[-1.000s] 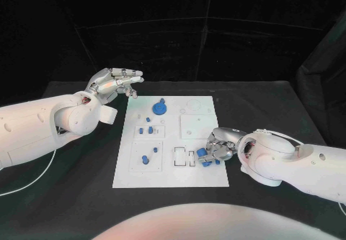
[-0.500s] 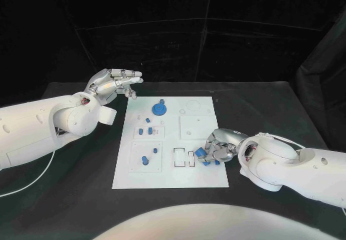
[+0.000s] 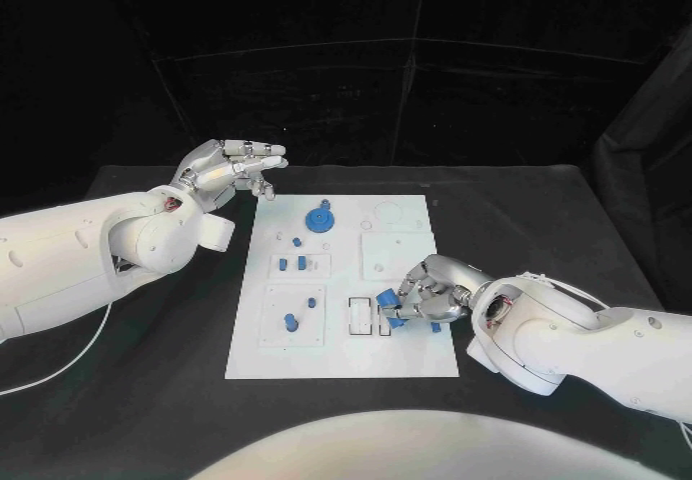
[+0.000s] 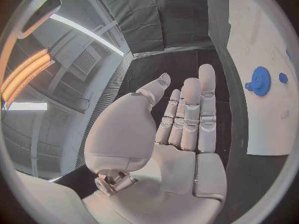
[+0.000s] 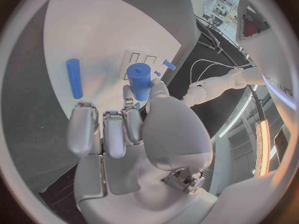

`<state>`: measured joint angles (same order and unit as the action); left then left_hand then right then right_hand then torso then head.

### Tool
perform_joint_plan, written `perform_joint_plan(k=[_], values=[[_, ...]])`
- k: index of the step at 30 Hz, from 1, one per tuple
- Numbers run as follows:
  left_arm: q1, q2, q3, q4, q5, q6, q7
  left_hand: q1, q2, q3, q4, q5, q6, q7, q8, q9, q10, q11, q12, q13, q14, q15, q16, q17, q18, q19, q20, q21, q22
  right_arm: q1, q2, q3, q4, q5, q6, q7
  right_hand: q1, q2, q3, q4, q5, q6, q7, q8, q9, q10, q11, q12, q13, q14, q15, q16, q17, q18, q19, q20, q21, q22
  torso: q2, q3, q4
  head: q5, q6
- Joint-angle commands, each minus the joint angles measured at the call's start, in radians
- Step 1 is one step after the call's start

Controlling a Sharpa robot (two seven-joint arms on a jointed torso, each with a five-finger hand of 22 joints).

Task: Assemble the parts on the task board

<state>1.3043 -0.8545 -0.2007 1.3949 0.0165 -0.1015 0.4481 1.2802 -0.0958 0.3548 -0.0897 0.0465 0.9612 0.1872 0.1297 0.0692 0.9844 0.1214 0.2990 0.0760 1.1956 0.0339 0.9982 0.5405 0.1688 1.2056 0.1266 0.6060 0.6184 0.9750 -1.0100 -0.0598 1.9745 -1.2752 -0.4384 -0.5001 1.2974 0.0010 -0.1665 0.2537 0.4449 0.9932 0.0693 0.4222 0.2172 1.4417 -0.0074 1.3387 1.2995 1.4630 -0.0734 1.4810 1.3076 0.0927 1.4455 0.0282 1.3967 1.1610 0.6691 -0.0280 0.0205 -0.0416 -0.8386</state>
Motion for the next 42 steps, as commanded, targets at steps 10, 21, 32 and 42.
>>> perform_joint_plan(k=[10,21,32,42], values=[[0.001,0.003,0.001,0.004,0.004,0.011,0.003,0.001,0.010,-0.005,-0.001,0.002,0.000,0.003,0.007,-0.001,-0.007,0.001,0.006,-0.001,-0.007,-0.001,0.004,-0.001,0.013,-0.004,0.003,-0.006,-0.001,0.002,0.091,0.001,-0.041,0.104,0.056,-0.049,-0.030,0.029,-0.024,0.022,-0.012,0.050,-0.017,0.014,0.032,-0.015,-0.016,-0.037,-0.029,0.068,-0.016,-0.006,0.055,-0.017,0.002,-0.010,0.000,-0.004,0.001,-0.0009,0.0006,0.006,-0.004],[0.002,0.004,0.001,0.004,0.004,0.013,0.001,0.001,0.010,-0.005,-0.001,0.002,0.000,0.003,0.007,-0.001,-0.007,0.001,0.006,-0.001,-0.007,-0.001,0.004,-0.001,0.013,-0.004,0.003,-0.006,-0.001,0.002,0.140,0.001,-0.076,0.063,0.030,-0.075,-0.052,0.031,-0.042,0.031,-0.046,0.059,-0.021,0.013,0.038,-0.013,-0.020,-0.046,-0.033,0.068,-0.020,-0.007,0.055,-0.017,0.002,-0.015,-0.001,-0.005,0.000,-0.0002,-0.0014,0.008,-0.006],[0.002,0.004,0.001,0.004,0.004,0.013,0.000,0.001,0.010,-0.005,-0.001,0.002,0.000,0.003,0.007,-0.001,-0.007,0.001,0.006,-0.001,-0.007,-0.001,0.004,-0.001,0.013,-0.004,0.003,-0.006,-0.001,0.002,0.167,0.001,-0.095,0.008,0.008,-0.095,-0.259,-0.137,-0.033,0.043,-0.384,0.034,-0.013,-0.006,0.058,-0.045,-0.012,-0.130,-0.093,0.062,-0.014,-0.028,0.026,-0.010,-0.014,-0.010,-0.027,-0.049,0.000,-0.0002,-0.0020,0.008,-0.008],[0.002,0.004,0.001,0.003,0.004,0.014,0.000,0.001,0.010,-0.005,-0.001,0.002,0.000,0.003,0.007,-0.001,-0.007,0.001,0.006,-0.001,-0.007,-0.001,0.004,-0.001,0.013,-0.004,0.003,-0.006,-0.001,0.002,0.158,0.001,-0.088,-0.012,0.008,-0.084,-0.247,-0.146,0.000,0.040,-0.361,0.020,-0.007,-0.013,0.061,-0.062,-0.006,-0.166,-0.121,0.059,-0.009,-0.039,0.013,-0.007,-0.021,-0.005,-0.040,-0.067,0.000,0.0012,-0.0021,0.008,-0.009]])
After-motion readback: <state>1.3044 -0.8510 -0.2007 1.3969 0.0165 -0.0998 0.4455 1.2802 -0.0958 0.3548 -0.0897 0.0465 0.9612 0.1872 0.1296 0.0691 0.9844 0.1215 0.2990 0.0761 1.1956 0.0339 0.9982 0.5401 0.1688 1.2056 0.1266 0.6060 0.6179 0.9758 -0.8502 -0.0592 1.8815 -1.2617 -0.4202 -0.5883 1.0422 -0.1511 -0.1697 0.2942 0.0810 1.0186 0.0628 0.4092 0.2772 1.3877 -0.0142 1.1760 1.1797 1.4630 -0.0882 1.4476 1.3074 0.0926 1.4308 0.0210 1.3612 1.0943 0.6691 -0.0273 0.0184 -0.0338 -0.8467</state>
